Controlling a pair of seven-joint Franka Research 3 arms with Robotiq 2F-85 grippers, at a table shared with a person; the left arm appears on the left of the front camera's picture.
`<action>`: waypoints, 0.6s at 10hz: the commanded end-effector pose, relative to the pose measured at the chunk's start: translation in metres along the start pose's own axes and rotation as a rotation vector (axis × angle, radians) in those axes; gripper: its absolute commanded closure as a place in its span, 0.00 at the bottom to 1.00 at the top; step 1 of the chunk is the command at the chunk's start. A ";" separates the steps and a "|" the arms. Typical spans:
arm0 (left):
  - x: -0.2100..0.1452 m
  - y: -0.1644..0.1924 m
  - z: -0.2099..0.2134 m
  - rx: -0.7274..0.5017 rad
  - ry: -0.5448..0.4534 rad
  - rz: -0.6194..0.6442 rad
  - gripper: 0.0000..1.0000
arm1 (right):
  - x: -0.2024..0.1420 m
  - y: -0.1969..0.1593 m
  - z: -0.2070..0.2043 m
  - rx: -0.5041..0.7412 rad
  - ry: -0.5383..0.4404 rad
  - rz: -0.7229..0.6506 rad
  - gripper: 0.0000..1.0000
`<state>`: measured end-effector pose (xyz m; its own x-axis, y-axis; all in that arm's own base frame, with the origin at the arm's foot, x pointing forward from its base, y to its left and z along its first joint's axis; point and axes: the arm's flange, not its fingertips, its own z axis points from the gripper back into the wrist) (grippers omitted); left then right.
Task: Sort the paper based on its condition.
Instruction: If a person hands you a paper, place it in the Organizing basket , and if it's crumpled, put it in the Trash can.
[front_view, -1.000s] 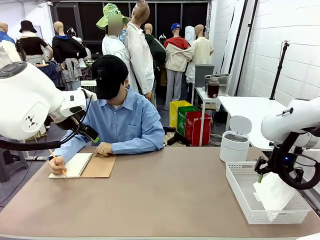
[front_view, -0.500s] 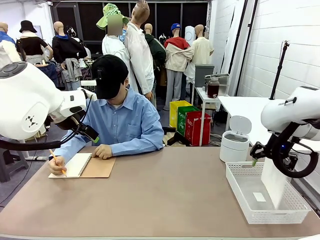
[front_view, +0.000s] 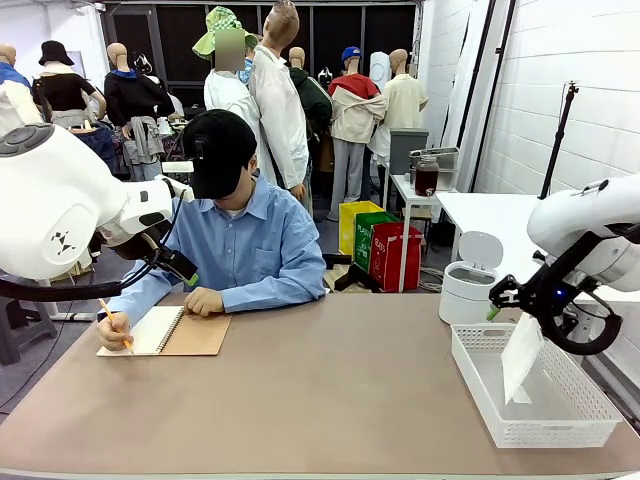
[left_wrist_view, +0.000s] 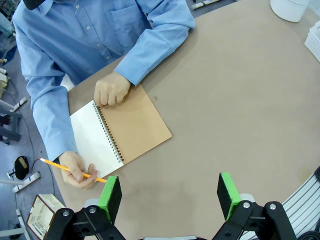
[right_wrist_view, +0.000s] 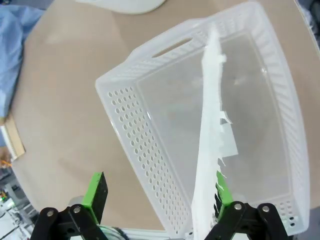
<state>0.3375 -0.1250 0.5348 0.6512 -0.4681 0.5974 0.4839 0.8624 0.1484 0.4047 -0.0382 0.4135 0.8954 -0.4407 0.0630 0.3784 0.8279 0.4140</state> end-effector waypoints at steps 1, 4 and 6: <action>-0.001 0.000 0.000 -0.002 0.005 0.000 0.00 | 0.003 -0.014 -0.034 0.040 0.077 0.006 0.00; -0.001 0.000 0.000 -0.002 0.005 0.000 0.00 | 0.003 -0.023 -0.068 -0.065 0.152 0.009 0.00; -0.001 0.000 0.000 -0.002 0.005 0.000 0.00 | 0.003 -0.022 -0.069 -0.149 0.109 0.012 0.00</action>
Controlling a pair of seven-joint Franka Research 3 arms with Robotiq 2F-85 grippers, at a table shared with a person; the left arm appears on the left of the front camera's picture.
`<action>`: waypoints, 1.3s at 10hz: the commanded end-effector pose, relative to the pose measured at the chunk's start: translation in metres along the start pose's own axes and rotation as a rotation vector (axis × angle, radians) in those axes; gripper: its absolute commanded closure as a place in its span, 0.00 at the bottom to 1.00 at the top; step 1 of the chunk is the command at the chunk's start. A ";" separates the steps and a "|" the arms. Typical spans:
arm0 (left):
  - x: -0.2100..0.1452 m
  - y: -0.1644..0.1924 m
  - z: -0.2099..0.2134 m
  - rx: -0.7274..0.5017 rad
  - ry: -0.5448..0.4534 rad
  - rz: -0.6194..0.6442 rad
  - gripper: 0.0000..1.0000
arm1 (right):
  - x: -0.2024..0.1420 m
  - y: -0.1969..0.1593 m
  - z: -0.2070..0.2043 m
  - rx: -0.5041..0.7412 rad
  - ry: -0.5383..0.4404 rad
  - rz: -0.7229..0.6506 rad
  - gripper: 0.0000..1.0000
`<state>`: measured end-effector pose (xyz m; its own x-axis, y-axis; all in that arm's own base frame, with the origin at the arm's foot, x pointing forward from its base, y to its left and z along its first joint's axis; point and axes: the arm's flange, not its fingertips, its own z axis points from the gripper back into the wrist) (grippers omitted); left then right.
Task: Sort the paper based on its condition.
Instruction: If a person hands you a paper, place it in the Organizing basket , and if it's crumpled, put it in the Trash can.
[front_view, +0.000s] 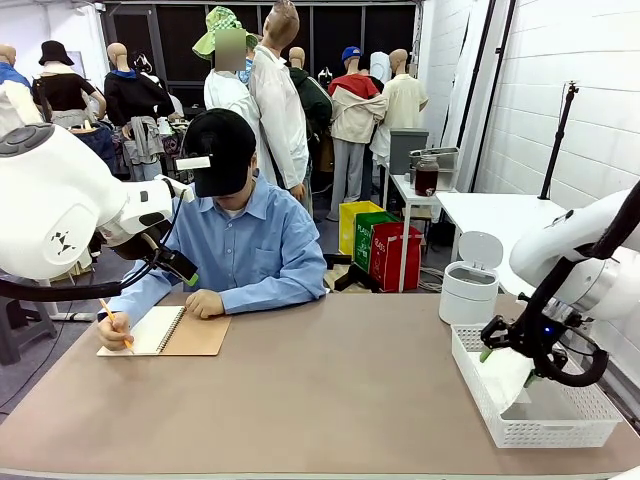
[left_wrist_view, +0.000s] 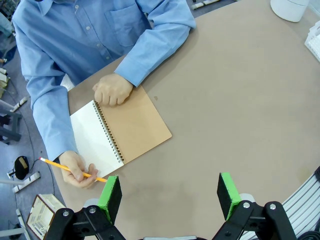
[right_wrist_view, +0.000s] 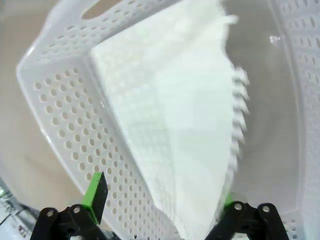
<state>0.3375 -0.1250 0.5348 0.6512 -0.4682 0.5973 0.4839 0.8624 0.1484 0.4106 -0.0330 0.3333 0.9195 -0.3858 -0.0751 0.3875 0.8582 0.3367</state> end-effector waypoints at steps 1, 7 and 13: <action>-0.001 0.000 0.000 -0.002 0.005 0.000 0.00 | 0.002 0.004 0.008 -0.145 -0.086 0.005 0.00; -0.001 0.000 0.000 -0.002 0.005 0.000 0.00 | 0.001 0.024 0.015 -0.349 -0.097 0.011 0.00; -0.001 0.000 0.000 -0.002 0.005 0.000 0.00 | -0.003 0.049 0.044 -0.441 -0.132 0.015 0.00</action>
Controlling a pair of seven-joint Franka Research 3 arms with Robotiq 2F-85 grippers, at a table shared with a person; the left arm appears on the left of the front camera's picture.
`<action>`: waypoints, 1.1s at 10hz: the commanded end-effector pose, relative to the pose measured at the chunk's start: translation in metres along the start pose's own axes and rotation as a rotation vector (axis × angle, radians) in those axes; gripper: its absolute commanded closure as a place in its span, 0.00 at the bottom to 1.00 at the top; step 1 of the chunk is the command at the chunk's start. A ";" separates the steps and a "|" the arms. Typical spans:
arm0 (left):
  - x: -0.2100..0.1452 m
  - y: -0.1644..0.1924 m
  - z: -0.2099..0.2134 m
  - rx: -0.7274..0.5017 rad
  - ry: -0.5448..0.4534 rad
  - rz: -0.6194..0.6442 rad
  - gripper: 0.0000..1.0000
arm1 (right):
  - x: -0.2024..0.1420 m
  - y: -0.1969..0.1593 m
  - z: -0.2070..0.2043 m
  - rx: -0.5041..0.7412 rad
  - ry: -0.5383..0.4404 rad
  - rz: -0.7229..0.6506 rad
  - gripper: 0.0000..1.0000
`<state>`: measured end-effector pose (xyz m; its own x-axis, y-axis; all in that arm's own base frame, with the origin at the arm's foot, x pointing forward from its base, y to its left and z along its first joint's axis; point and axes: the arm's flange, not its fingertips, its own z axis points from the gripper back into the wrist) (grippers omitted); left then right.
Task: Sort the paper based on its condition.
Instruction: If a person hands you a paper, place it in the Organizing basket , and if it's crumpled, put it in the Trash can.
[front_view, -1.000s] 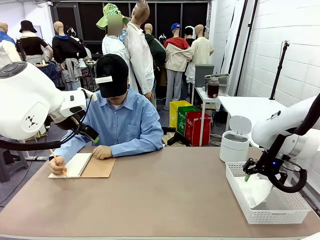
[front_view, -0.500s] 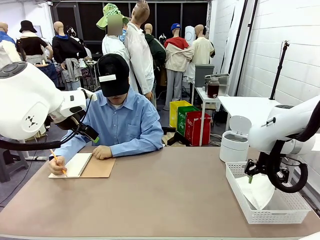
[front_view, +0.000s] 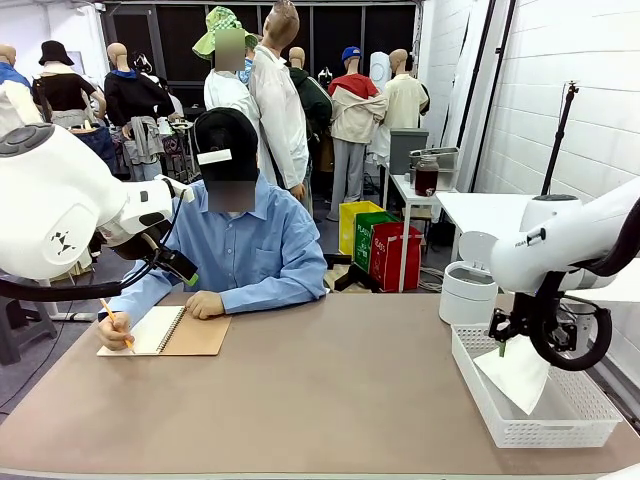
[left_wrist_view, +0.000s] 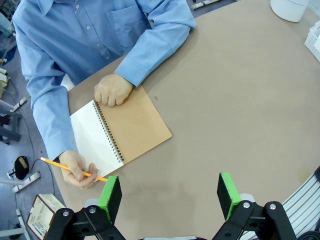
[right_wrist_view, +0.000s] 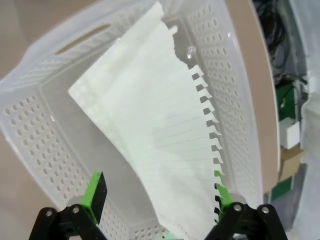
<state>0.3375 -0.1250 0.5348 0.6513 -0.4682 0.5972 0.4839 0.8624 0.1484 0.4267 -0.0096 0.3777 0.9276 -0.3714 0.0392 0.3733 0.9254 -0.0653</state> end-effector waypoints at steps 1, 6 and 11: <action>-0.001 0.000 0.000 -0.002 0.005 0.000 0.00 | -0.007 0.003 0.026 -0.026 -0.038 -0.020 0.00; -0.001 0.000 0.000 -0.002 0.005 0.000 0.00 | -0.023 0.008 0.076 -0.008 -0.160 -0.001 0.00; -0.001 0.000 0.000 -0.002 0.005 0.000 0.00 | -0.048 0.001 0.114 0.048 -0.290 0.001 0.00</action>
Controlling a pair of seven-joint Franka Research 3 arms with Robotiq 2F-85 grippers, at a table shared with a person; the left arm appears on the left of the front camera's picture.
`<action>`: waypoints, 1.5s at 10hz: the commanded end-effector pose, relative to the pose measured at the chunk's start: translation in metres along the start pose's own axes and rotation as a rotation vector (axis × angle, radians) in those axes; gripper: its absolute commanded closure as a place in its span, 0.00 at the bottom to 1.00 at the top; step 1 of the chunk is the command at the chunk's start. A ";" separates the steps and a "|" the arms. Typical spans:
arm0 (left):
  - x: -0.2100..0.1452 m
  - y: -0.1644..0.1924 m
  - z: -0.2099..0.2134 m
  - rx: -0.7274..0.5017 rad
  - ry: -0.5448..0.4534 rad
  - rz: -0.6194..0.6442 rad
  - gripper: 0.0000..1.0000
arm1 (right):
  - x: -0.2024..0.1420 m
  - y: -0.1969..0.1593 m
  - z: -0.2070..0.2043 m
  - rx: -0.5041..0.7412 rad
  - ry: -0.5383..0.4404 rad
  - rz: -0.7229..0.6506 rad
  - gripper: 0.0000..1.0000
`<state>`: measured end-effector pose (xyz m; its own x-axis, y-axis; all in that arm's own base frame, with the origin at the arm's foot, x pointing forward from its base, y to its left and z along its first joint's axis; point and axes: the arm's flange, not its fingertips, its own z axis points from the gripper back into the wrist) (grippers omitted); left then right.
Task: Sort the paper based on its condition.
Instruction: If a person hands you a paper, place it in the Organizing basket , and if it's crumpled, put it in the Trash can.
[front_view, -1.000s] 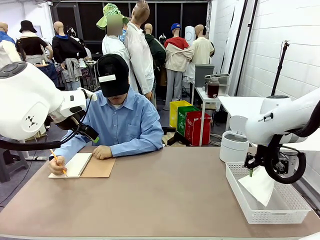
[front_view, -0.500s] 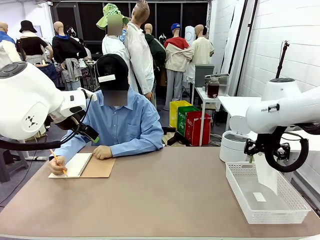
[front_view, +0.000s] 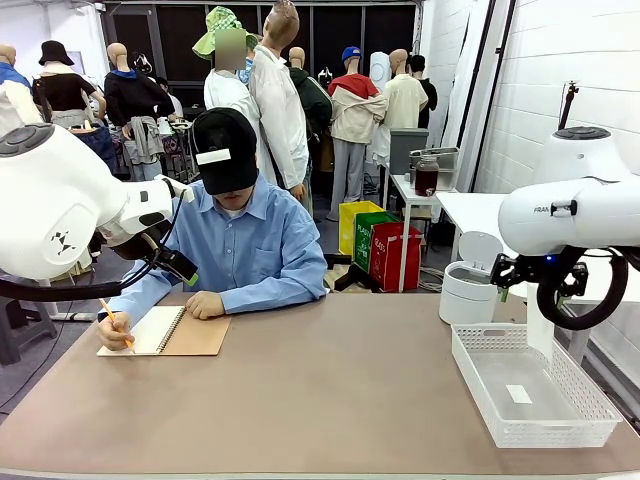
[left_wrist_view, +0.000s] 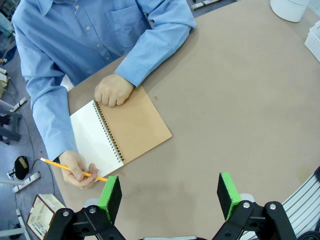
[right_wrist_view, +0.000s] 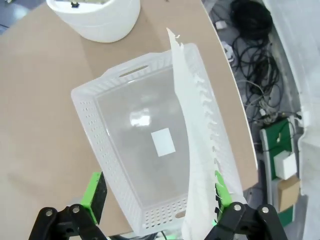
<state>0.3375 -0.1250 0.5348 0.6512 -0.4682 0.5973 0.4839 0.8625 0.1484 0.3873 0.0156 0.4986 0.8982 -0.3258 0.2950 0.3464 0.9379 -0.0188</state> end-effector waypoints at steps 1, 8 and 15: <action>-0.001 0.000 0.000 -0.002 0.005 0.000 0.00 | -0.010 0.002 -0.015 0.016 0.032 0.014 0.00; -0.001 0.000 0.000 -0.002 0.005 0.000 0.00 | -0.001 0.002 -0.069 0.295 0.268 0.084 0.00; -0.001 0.000 0.000 -0.002 0.005 0.000 0.00 | 0.001 -0.010 -0.058 0.302 0.174 0.086 0.00</action>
<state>0.3375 -0.1250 0.5348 0.6512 -0.4681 0.5973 0.4839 0.8625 0.1484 0.4045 -0.0019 0.4400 0.9722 -0.2071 0.1091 0.1670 0.9402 0.2969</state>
